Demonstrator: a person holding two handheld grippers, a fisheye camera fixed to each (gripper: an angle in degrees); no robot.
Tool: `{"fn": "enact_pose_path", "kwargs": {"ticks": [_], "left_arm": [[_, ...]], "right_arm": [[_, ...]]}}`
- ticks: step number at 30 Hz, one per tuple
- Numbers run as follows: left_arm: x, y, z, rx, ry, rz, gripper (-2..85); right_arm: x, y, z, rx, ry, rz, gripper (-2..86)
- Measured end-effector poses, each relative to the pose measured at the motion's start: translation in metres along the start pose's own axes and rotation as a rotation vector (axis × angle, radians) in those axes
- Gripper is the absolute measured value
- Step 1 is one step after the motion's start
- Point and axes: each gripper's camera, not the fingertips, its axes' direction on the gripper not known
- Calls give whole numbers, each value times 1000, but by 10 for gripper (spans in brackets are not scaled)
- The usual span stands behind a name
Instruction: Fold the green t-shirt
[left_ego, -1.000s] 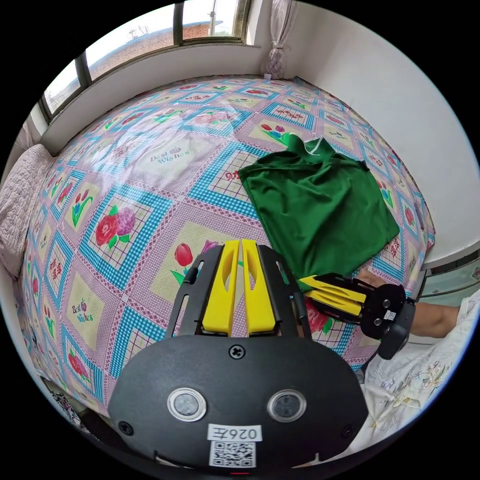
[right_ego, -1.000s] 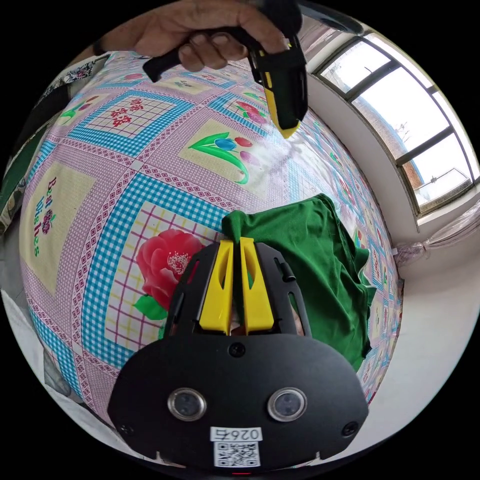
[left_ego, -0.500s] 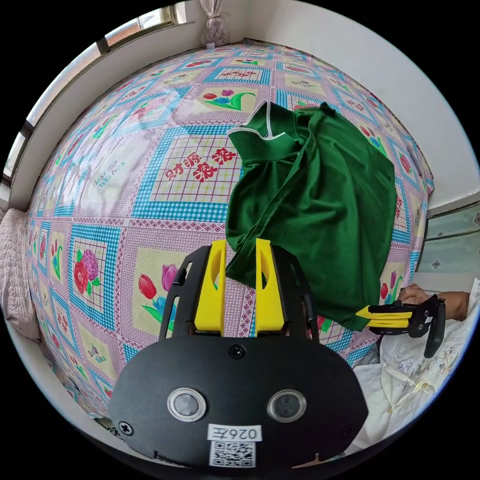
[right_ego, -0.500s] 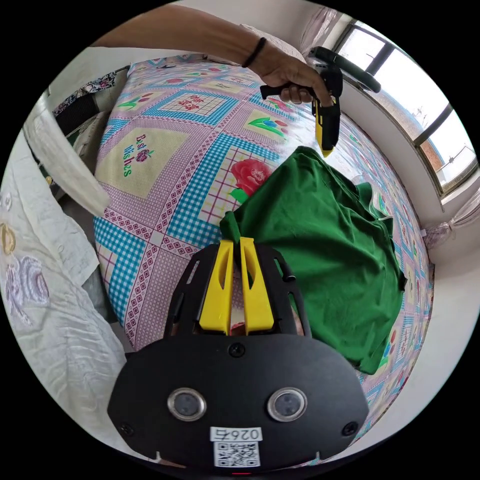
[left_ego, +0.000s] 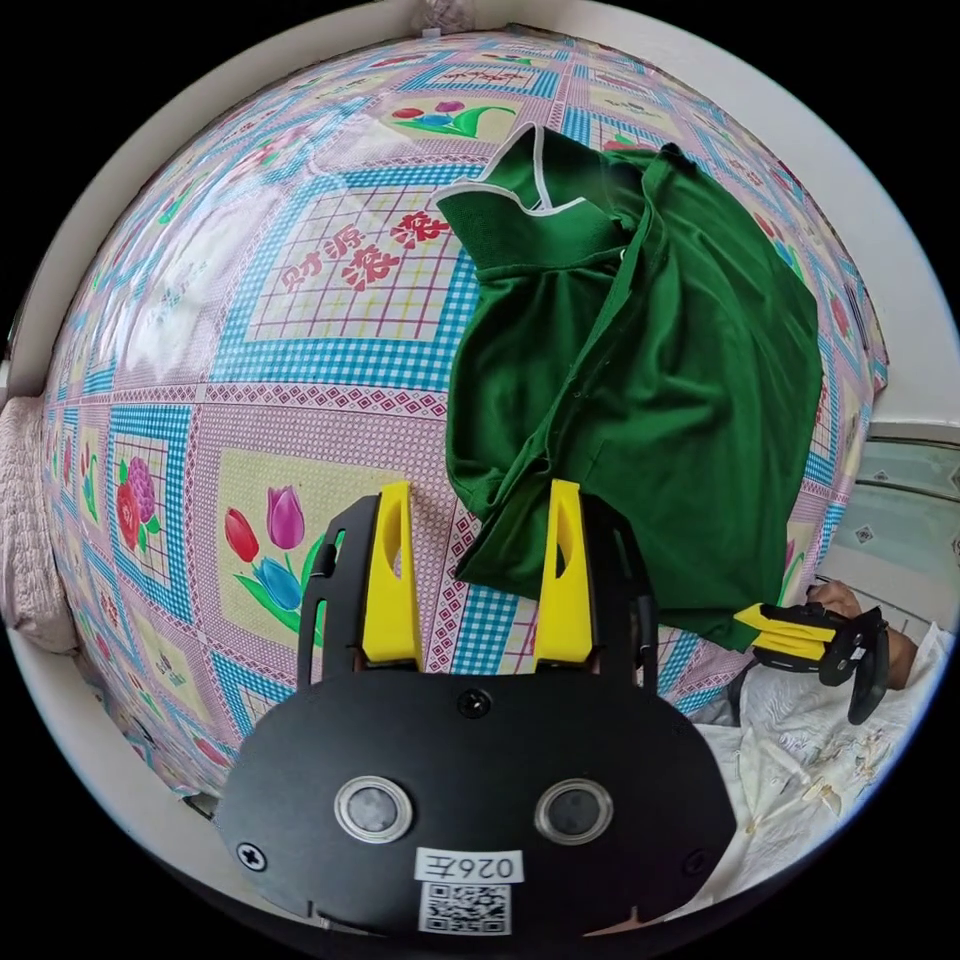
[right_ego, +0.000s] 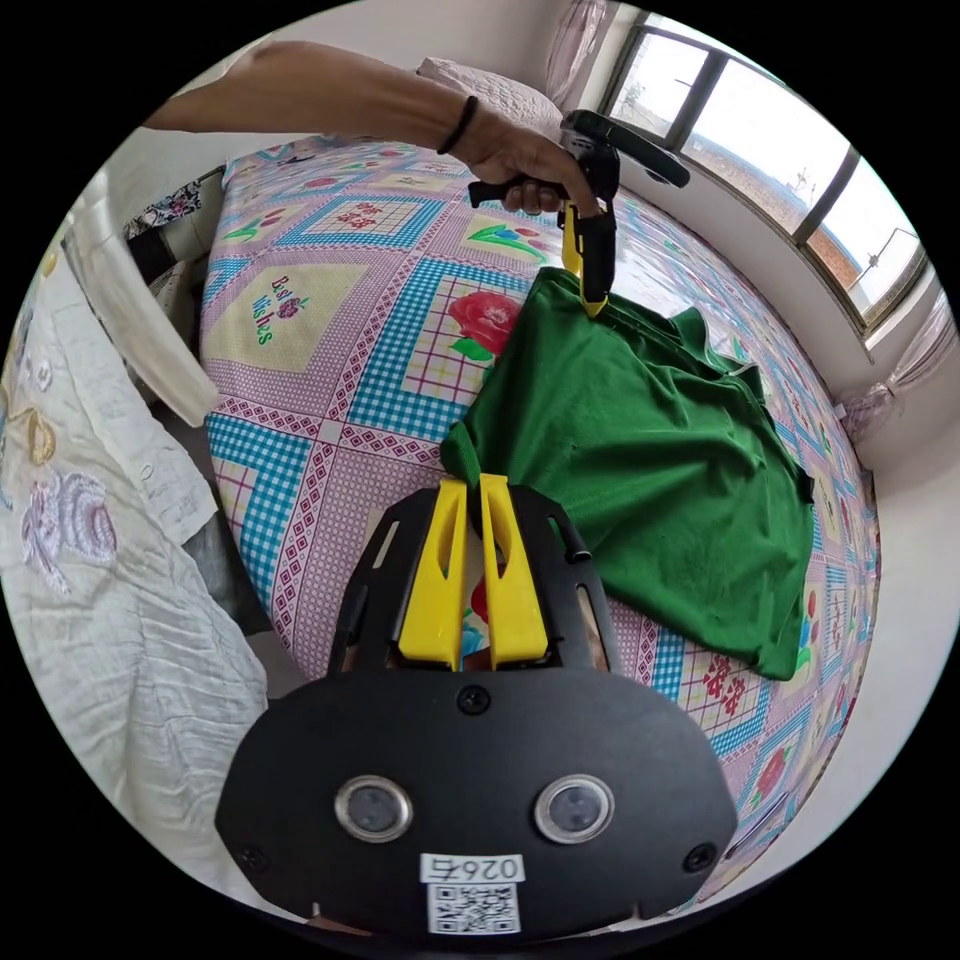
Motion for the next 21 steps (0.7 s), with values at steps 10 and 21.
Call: {"fn": "enact_pose_path", "kwargs": {"ticks": [10,21], "left_arm": [[-33,-26,-29,27,64,142,30],[-111,47,-47,-23,528,-15,19]], "right_arm": [[31,37,-11,10,-24,30,-12],[59,130,-66,-7,-241,41,-13]]}}
